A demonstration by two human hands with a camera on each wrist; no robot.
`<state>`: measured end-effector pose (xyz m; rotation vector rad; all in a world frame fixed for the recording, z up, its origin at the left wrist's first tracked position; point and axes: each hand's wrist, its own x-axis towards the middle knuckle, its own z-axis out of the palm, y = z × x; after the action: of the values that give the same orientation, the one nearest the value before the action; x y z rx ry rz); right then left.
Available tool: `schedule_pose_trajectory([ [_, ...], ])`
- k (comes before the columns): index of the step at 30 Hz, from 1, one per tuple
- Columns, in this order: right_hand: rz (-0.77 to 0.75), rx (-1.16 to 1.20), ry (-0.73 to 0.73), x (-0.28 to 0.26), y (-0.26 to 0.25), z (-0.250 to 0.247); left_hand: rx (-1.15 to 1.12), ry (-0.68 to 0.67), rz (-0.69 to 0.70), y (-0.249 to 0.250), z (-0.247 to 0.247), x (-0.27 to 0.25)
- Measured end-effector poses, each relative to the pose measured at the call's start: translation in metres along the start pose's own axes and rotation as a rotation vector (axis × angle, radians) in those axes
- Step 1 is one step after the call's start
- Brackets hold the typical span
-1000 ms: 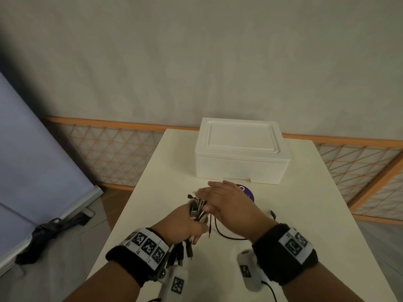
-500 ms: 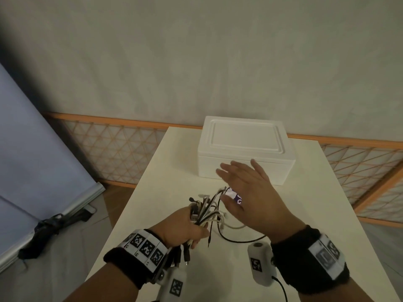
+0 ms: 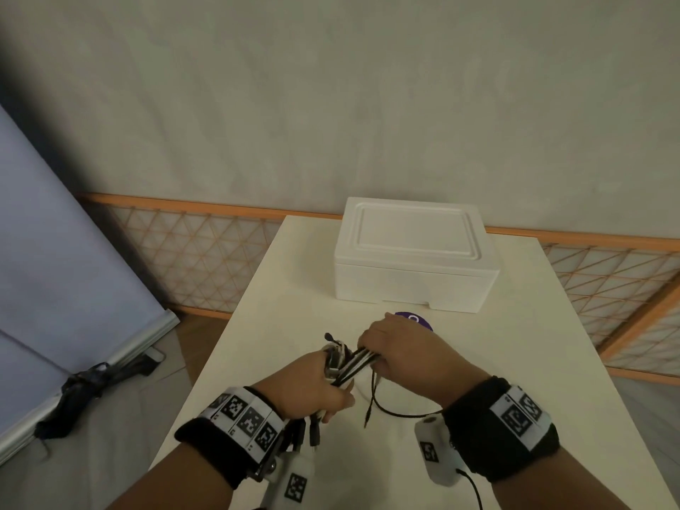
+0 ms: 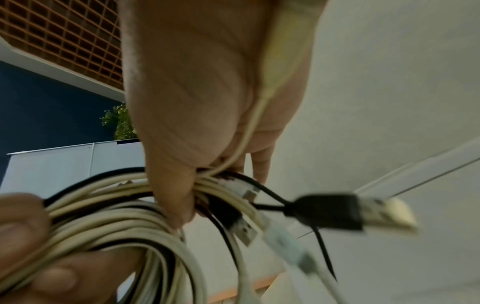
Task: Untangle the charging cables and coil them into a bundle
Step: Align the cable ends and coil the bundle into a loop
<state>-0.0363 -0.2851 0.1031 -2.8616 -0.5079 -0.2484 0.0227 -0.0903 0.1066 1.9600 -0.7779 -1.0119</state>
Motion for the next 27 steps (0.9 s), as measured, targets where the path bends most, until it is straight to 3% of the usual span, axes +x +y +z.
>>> schedule_pose_trajectory([
  [8,0.084,0.084,0.124,0.005,0.003,0.013,-0.366,-0.072,0.090,0.005,0.006,-0.003],
  [12,0.057,0.119,0.213,0.009,0.005,0.021,-0.441,-0.077,0.132,0.005,0.007,-0.002],
  [16,0.107,0.192,0.137,0.020,0.004,0.016,-0.564,-0.048,0.169,0.001,0.007,0.004],
  [20,0.229,0.445,0.088,0.026,0.009,0.000,-0.754,-0.001,0.171,-0.010,0.005,0.009],
  [24,0.169,0.448,0.146,0.022,0.007,-0.009,-0.844,0.014,0.180,-0.021,0.006,0.013],
  [27,0.175,0.440,0.343,0.015,0.003,-0.014,-0.870,0.038,0.186,-0.023,0.007,0.017],
])
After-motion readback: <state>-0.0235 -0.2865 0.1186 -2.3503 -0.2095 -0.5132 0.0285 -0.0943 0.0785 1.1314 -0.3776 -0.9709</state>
